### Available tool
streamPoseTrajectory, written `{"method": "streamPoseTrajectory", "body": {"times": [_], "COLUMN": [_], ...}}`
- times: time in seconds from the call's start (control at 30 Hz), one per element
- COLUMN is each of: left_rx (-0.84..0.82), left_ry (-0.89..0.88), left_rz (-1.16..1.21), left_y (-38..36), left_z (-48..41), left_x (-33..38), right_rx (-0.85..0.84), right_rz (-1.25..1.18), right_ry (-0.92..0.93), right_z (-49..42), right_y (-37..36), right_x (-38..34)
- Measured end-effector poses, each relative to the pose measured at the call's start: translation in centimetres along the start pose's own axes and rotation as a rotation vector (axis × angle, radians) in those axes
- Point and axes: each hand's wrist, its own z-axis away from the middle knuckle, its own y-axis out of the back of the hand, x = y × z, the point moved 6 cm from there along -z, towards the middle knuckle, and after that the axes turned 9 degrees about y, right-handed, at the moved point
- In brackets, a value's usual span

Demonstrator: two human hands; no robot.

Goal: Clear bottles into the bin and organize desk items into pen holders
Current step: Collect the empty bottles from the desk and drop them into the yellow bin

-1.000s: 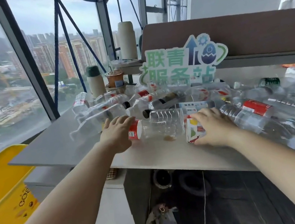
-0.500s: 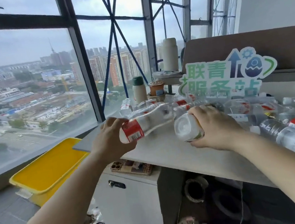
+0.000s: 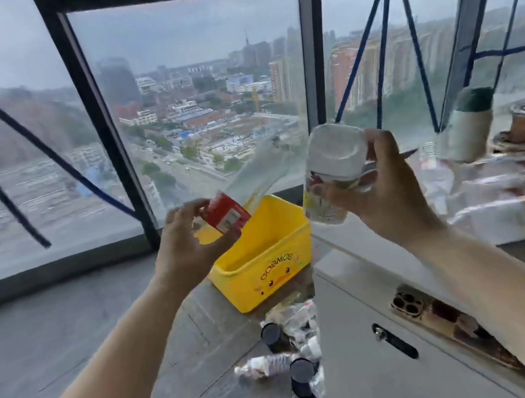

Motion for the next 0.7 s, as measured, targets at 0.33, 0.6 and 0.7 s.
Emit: {"method": "streamPoseTrajectory", "body": {"times": [0.33, 0.6, 0.7], "left_rx": [-0.001, 0.051, 0.078], "left_ry": [0.131, 0.079, 0.043], "left_rz": [0.040, -0.007, -0.013], "left_y": [-0.5, -0.2, -0.4], "left_z": [-7.3, -14.1, -17.3], "left_x": [-7.9, -7.2, -6.4], "right_rx": [0.020, 0.070, 0.122], "right_rz": [-0.136, -0.158, -0.124], "right_ry": [0.018, 0.097, 0.119], "right_z": [-4.1, -9.3, -11.7], "right_y": [-11.2, -15.0, -16.3], "right_x": [6.1, 7.9, 8.8]}}
